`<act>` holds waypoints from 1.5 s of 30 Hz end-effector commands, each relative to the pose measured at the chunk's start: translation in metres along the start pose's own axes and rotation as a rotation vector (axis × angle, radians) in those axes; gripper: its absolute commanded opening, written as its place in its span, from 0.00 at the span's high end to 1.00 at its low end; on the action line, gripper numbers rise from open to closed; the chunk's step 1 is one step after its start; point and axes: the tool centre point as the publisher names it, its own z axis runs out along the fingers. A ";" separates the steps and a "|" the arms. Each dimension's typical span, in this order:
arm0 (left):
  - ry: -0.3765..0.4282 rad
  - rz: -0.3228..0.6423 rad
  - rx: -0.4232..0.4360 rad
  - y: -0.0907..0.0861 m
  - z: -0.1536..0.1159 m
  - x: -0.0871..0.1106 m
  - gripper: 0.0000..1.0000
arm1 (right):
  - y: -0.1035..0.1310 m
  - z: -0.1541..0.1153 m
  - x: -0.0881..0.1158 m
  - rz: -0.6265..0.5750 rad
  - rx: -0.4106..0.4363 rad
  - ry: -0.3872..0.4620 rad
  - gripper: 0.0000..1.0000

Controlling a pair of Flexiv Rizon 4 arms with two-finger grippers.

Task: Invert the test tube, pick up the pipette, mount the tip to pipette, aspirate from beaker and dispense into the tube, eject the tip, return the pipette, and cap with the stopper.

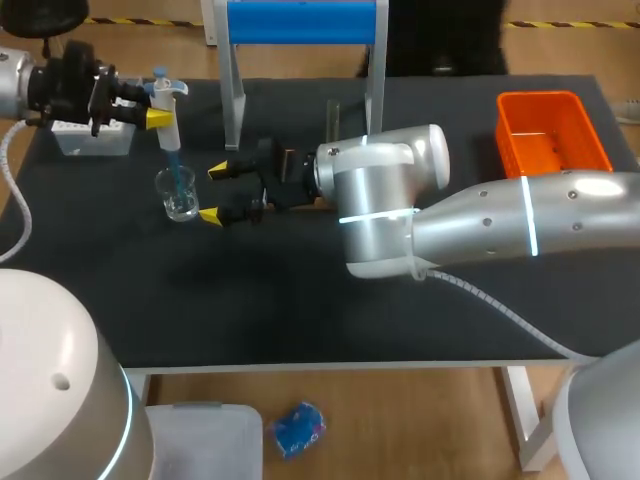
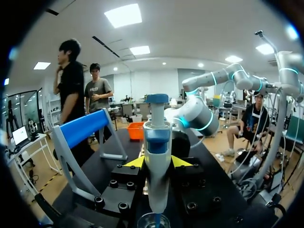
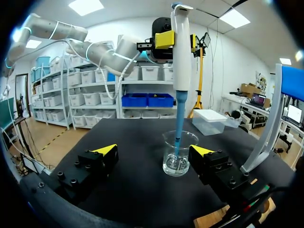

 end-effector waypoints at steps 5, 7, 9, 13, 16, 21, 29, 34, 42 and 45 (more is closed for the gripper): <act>-0.004 -0.003 0.014 0.005 0.001 -0.004 1.00 | -0.001 0.001 0.000 -0.001 -0.002 -0.002 0.00; -0.005 -0.006 0.015 0.006 0.001 -0.004 1.00 | -0.001 0.001 0.000 -0.001 -0.002 -0.002 0.00; -0.005 -0.008 0.014 0.006 0.001 -0.004 1.00 | -0.001 0.001 0.000 -0.001 -0.002 -0.002 0.00; -0.004 -0.015 0.014 0.008 0.001 -0.004 1.00 | -0.001 0.001 0.000 -0.001 -0.002 -0.002 0.00; -0.003 -0.019 0.013 0.009 0.001 -0.005 1.00 | -0.001 0.001 0.000 -0.001 -0.002 -0.002 0.00; -0.022 -0.017 0.010 0.008 0.001 -0.005 1.00 | -0.001 0.001 0.000 -0.001 -0.002 -0.002 0.00; -0.022 -0.017 0.010 0.008 0.001 -0.005 1.00 | 0.006 -0.002 0.000 -0.007 0.003 0.009 0.00; -0.022 -0.017 0.010 0.008 0.001 -0.005 1.00 | 0.049 -0.026 -0.009 0.023 0.016 0.019 0.00; -0.022 -0.017 0.010 0.008 0.001 -0.005 1.00 | 0.124 -0.060 -0.015 0.050 0.053 0.052 0.00; -0.022 -0.017 0.010 0.008 0.001 -0.005 1.00 | 0.147 -0.068 -0.012 0.052 0.058 0.057 0.00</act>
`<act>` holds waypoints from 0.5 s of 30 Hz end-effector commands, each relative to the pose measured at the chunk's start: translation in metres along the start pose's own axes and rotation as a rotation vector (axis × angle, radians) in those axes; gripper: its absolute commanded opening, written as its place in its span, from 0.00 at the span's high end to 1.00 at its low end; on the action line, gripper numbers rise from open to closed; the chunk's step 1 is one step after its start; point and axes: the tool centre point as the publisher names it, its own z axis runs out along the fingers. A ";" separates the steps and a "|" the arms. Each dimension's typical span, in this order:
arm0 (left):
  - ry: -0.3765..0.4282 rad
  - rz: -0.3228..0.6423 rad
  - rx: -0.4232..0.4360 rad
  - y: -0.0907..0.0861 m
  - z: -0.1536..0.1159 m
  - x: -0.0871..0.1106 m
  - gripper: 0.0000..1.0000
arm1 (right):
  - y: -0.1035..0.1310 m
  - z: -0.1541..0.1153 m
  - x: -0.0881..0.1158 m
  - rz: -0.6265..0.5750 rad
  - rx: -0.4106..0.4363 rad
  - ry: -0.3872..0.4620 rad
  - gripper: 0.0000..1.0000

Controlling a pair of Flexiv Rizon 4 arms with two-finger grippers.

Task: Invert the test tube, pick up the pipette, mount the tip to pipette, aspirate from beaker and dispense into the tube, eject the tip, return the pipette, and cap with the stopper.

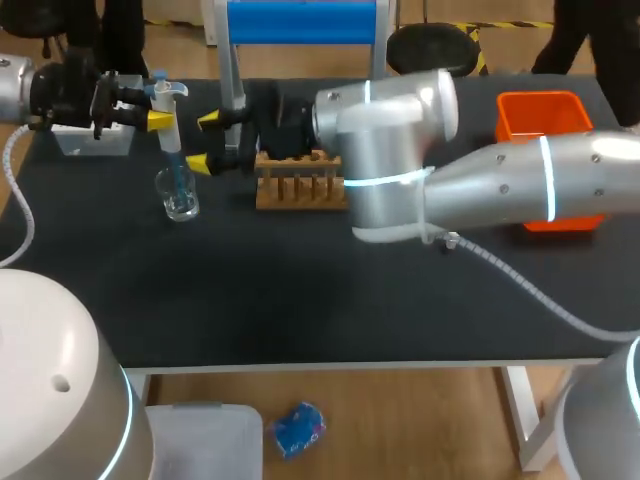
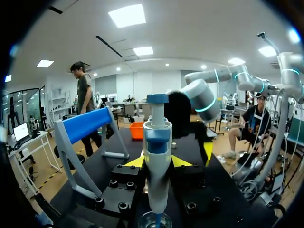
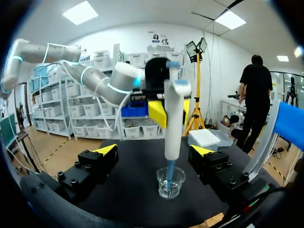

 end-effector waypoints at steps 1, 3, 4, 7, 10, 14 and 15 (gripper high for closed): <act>-0.003 0.002 0.000 0.000 0.000 0.001 1.00 | 0.046 -0.042 0.004 -0.019 0.081 0.057 0.00; -0.003 0.002 0.000 0.000 0.000 0.001 1.00 | 0.051 -0.043 0.005 -0.031 0.066 0.062 0.00; -0.003 0.002 0.000 0.000 0.000 0.001 1.00 | 0.051 -0.043 0.005 -0.031 0.066 0.062 0.00; -0.003 0.002 0.000 0.000 0.000 0.001 1.00 | 0.051 -0.043 0.005 -0.031 0.066 0.062 0.00; -0.003 0.002 0.000 0.000 0.000 0.001 1.00 | 0.051 -0.043 0.005 -0.031 0.066 0.062 0.00; -0.003 0.002 0.000 0.000 0.000 0.001 1.00 | 0.050 -0.036 0.007 -0.007 0.075 0.067 0.00; -0.003 0.002 0.000 0.000 0.000 0.001 1.00 | 0.054 -0.033 0.007 -0.006 0.089 0.073 0.00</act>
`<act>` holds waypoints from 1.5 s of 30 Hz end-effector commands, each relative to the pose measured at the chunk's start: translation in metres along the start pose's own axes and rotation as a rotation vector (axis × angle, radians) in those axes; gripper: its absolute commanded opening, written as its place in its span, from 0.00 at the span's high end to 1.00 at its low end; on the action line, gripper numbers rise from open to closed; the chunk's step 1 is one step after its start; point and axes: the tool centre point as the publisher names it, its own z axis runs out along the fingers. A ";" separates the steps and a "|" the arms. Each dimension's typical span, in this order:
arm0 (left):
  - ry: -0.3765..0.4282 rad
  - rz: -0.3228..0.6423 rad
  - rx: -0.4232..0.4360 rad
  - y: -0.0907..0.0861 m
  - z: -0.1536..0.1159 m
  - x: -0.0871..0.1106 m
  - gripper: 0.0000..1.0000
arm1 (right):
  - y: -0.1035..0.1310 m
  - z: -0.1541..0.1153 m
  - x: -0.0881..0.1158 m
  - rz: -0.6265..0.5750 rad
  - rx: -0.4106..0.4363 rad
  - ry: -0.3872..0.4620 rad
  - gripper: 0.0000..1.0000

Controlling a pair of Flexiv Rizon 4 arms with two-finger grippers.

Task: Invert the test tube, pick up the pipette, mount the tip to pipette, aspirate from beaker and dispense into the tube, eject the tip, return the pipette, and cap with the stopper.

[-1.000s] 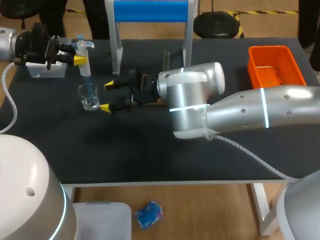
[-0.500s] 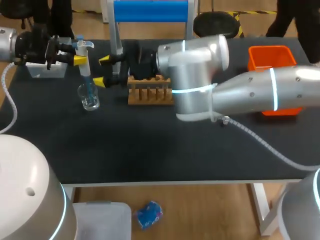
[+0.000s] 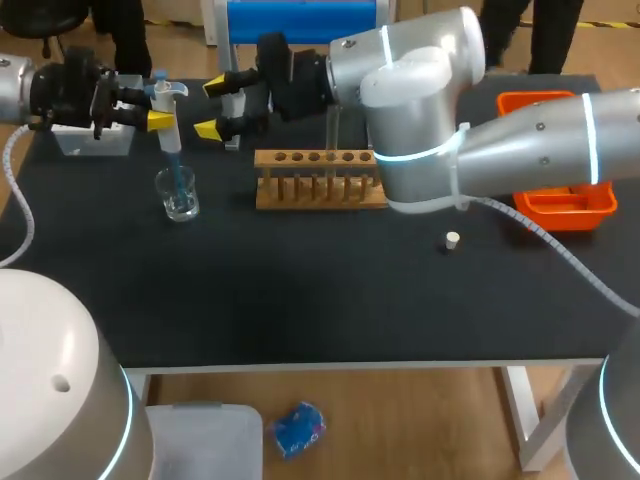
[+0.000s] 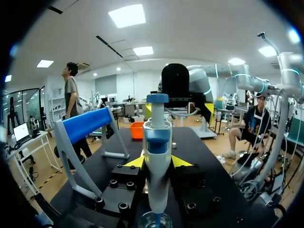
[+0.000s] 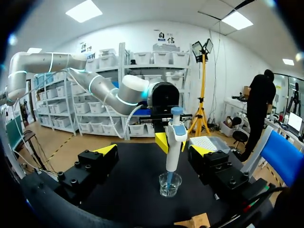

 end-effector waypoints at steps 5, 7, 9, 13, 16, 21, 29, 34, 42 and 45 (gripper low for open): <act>-0.003 0.002 0.000 0.000 0.000 0.001 1.00 | 0.037 -0.001 -0.008 0.037 0.055 0.027 0.00; -0.003 0.002 0.000 0.000 0.000 0.001 1.00 | 0.047 -0.003 -0.010 0.040 0.058 0.031 0.00; -0.003 0.002 0.000 0.000 0.000 0.001 1.00 | 0.055 -0.004 -0.011 0.036 0.060 0.030 0.00; -0.003 0.002 0.000 0.000 0.000 0.001 1.00 | 0.067 -0.002 -0.012 0.027 0.061 0.058 0.00; -0.003 0.002 0.000 0.000 0.000 0.001 1.00 | 0.071 0.001 -0.012 0.038 0.054 0.086 0.78; -0.003 0.002 0.000 0.000 0.000 0.001 1.00 | 0.075 0.004 -0.015 0.059 0.049 0.113 1.00; -0.003 0.002 0.000 0.000 0.000 0.001 1.00 | 0.081 0.014 -0.022 0.021 0.089 0.114 1.00; -0.003 0.002 0.000 0.000 0.000 0.001 1.00 | 0.081 0.027 -0.028 0.022 0.120 0.124 1.00; -0.003 0.002 0.000 0.000 0.000 0.001 1.00 | 0.086 0.043 -0.034 0.010 0.164 0.138 1.00; -0.003 0.002 0.000 0.000 0.000 0.001 1.00 | 0.086 0.046 -0.034 0.010 0.167 0.141 1.00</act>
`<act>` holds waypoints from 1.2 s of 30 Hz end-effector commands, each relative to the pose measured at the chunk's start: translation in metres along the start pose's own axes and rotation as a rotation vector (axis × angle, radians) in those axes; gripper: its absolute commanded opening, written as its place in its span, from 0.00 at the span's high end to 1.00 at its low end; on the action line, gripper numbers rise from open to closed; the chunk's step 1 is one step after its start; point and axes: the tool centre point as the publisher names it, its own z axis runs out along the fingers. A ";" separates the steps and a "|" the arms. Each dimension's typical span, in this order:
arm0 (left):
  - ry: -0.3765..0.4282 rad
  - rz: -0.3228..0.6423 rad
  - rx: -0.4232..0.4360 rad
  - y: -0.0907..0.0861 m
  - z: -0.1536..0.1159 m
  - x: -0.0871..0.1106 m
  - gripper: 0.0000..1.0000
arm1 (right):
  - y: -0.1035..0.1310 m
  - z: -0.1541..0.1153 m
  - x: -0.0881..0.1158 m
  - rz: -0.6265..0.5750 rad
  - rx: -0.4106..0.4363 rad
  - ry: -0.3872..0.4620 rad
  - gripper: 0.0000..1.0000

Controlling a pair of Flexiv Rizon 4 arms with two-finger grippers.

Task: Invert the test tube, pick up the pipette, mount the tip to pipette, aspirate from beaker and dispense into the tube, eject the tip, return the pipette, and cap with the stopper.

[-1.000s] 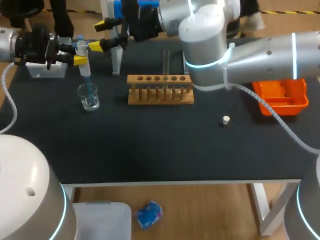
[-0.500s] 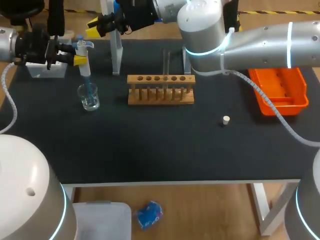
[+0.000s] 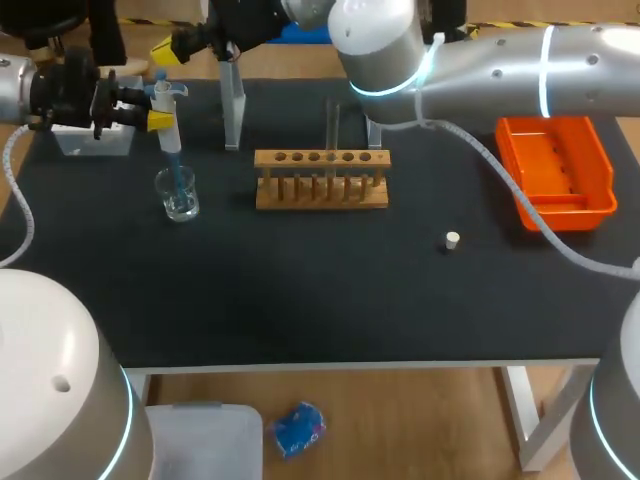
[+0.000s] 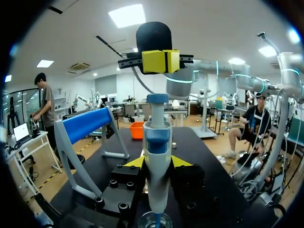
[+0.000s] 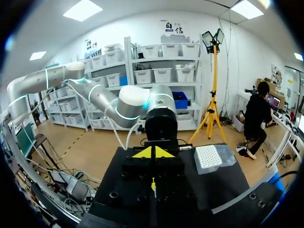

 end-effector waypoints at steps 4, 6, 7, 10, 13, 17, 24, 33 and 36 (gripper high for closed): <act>-0.003 0.002 0.000 0.000 0.000 0.001 1.00 | 0.000 0.007 -0.006 0.010 0.061 0.012 1.00; -0.003 0.002 0.000 0.000 0.000 0.001 1.00 | -0.003 0.007 -0.006 0.015 0.063 0.012 1.00; -0.003 0.002 0.000 0.000 0.000 0.001 1.00 | -0.004 0.008 -0.006 0.017 0.064 0.011 1.00; -0.003 0.002 0.000 0.000 0.000 0.001 1.00 | -0.006 0.008 -0.005 0.023 0.066 0.012 1.00; -0.003 0.002 0.000 0.000 0.000 0.001 1.00 | -0.009 0.008 -0.004 0.031 0.066 0.011 1.00; -0.003 0.002 0.000 0.000 0.000 0.001 1.00 | -0.011 0.009 -0.004 0.037 0.067 0.011 1.00; -0.003 0.002 0.000 0.000 0.000 0.001 1.00 | -0.012 0.009 -0.004 0.042 0.062 0.011 1.00; -0.003 0.002 0.000 0.000 0.000 0.001 1.00 | -0.017 0.009 -0.004 0.052 0.062 0.008 1.00; -0.003 0.002 0.000 0.000 0.000 0.001 1.00 | -0.018 0.009 -0.004 0.054 0.064 0.009 1.00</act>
